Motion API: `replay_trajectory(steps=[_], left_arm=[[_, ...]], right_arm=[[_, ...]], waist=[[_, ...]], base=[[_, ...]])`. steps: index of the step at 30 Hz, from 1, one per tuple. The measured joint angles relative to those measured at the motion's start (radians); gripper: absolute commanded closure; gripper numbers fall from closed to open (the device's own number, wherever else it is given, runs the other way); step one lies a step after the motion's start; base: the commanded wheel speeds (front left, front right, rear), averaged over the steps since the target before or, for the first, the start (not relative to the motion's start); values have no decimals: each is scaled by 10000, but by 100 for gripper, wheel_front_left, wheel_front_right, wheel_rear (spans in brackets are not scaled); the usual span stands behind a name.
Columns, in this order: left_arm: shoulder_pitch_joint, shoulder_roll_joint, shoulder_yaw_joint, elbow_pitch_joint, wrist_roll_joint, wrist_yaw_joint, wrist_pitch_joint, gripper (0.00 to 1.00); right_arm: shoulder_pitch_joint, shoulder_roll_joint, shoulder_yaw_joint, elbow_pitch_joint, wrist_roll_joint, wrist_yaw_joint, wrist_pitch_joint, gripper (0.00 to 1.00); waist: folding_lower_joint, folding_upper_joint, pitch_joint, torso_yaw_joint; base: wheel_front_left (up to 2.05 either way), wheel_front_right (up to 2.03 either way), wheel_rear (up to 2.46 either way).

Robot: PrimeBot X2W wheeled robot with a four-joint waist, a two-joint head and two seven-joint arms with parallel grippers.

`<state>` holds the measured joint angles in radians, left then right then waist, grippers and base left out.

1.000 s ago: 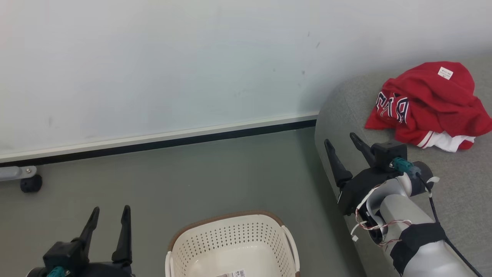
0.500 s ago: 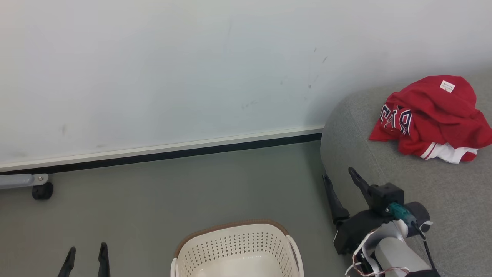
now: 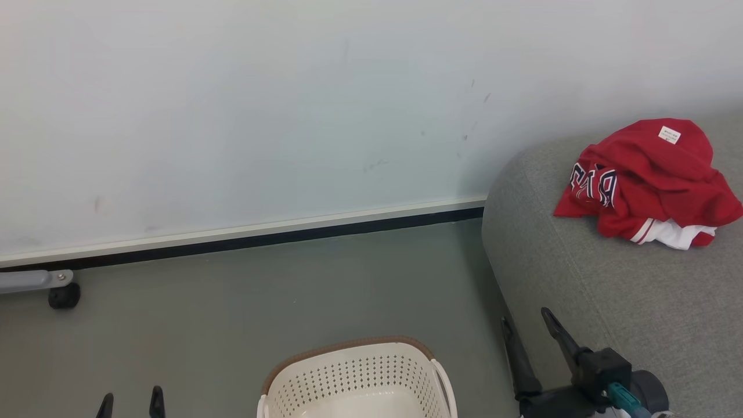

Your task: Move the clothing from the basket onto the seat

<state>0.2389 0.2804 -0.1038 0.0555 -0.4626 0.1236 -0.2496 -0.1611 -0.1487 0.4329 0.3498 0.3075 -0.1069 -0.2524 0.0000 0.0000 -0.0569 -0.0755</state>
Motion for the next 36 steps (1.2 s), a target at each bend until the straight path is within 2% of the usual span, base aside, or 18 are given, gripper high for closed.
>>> replay_trajectory(steps=[13,36], left_arm=[[151,-86,251,-453,357,6,0,0],[104,-205,401,-604,596,6,0,0]], right_arm=[[1050,-159,-633,-1833,-370,-163,-2,0],[1383,27,-1310,-2771,-742,-176,-12,0]], waist=[[0,0,76,-75],[0,0,285,31]], base=[[0,0,0],[0,0,0]])
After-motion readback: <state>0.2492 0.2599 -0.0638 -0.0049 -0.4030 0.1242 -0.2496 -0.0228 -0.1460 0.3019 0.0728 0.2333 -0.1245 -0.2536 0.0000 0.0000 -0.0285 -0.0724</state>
